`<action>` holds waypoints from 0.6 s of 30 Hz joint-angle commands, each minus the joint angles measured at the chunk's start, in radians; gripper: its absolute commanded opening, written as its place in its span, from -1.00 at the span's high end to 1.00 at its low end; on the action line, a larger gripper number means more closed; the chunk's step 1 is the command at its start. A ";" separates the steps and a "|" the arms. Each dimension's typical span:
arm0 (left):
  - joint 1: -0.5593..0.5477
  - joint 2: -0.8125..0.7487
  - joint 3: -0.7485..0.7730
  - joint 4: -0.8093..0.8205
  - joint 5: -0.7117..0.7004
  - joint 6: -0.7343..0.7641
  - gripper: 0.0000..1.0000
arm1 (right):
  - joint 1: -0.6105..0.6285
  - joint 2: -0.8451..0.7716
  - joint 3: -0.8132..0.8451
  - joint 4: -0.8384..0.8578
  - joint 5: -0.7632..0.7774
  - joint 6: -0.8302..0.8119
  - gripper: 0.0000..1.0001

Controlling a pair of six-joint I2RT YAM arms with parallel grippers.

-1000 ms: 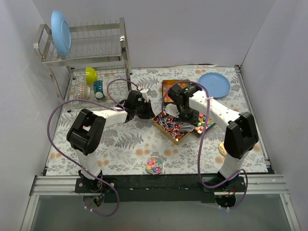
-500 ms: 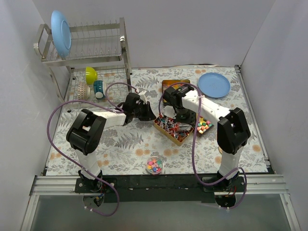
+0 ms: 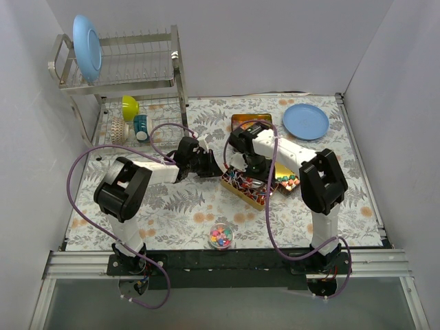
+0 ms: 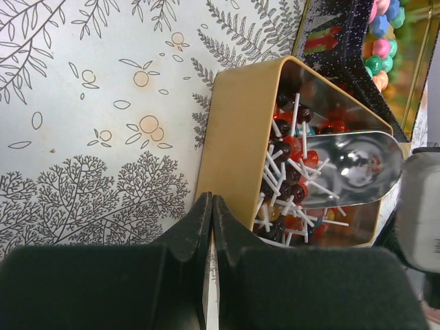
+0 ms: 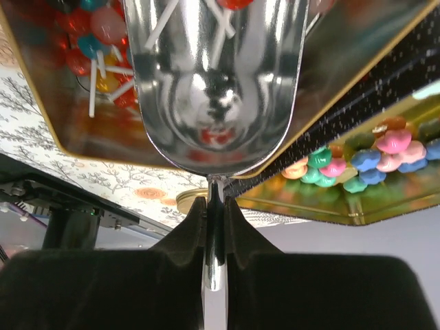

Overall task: Pack the candies
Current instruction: Scoop the fake candies from the storage box.

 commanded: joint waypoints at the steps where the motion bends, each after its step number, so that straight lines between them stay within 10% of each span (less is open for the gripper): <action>1: -0.015 -0.043 -0.006 0.017 0.067 -0.016 1.00 | 0.018 0.061 0.049 0.034 -0.057 0.022 0.97; 18: 0.005 -0.031 0.059 -0.078 0.041 0.010 1.00 | -0.008 0.068 -0.016 0.115 -0.290 -0.026 0.97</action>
